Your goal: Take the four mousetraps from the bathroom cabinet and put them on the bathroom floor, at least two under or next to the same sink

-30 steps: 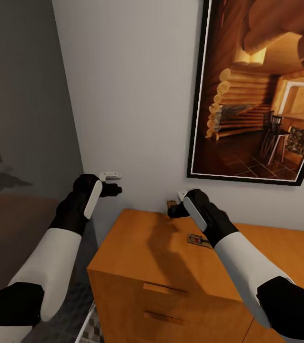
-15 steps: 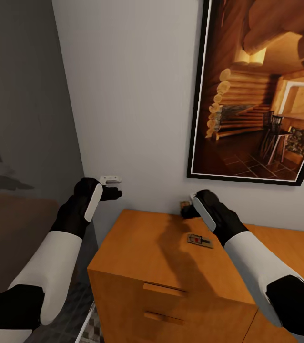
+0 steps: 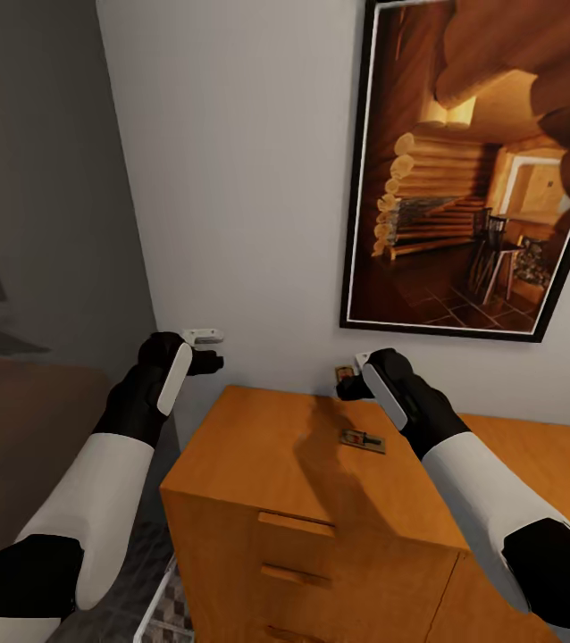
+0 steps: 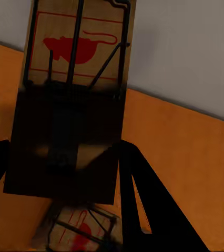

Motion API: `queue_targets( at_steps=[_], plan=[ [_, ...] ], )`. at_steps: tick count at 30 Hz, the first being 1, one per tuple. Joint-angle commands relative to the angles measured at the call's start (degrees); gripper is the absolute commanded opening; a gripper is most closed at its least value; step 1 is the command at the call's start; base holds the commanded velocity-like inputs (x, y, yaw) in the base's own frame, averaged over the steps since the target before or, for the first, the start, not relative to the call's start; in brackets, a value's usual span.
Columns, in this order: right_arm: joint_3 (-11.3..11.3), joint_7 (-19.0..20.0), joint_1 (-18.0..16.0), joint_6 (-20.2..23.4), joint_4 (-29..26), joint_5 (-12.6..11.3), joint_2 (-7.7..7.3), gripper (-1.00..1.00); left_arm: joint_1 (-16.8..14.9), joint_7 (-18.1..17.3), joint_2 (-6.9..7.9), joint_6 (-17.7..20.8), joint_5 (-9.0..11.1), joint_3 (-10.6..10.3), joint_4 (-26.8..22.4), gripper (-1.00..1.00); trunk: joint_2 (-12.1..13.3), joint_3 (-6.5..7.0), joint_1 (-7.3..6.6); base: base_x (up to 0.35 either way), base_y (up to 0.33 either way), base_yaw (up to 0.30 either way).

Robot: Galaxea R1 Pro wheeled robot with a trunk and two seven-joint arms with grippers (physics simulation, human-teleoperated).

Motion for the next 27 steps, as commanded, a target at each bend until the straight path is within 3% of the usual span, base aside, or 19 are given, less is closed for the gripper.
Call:
queue_targets(
  at_steps=[1,10,18,23,27],
  plan=[
    [0.22,-0.59,-0.06,0.14,-0.39,-0.77,-0.06,-1.00,-0.05,0.90,0.01,0.19,0.63,-0.07,-0.05,1.00,-0.05,-0.07,-0.02,-0.282,-0.122,0.000],
    [0.22,-0.59,-0.06,0.14,-3.31,-0.94,-0.09,-1.00,-0.05,3.75,-0.11,0.30,0.67,-0.07,-0.15,1.00,-0.05,-0.07,-0.02,-0.306,-0.114,0.000],
    [0.03,-0.59,-0.06,0.14,-7.37,-0.82,-0.19,-1.00,-0.05,3.75,-0.20,0.26,0.75,-0.08,-0.15,1.00,-0.05,-0.07,-0.02,-0.315,-0.110,0.000],
    [-0.17,-0.64,-0.06,0.14,-6.35,-0.72,-0.83,-1.00,-0.05,3.19,-0.17,0.26,0.94,-0.07,0.19,1.00,-0.05,-0.07,-0.02,-0.126,-0.037,0.000],
    [-0.21,-0.55,-0.06,0.14,-5.87,-0.71,-1.50,-1.00,-0.05,1.47,-0.06,0.21,2.45,-0.11,0.33,1.00,-0.05,-0.02,-0.02,-0.036,-0.010,-0.044]
  ],
)
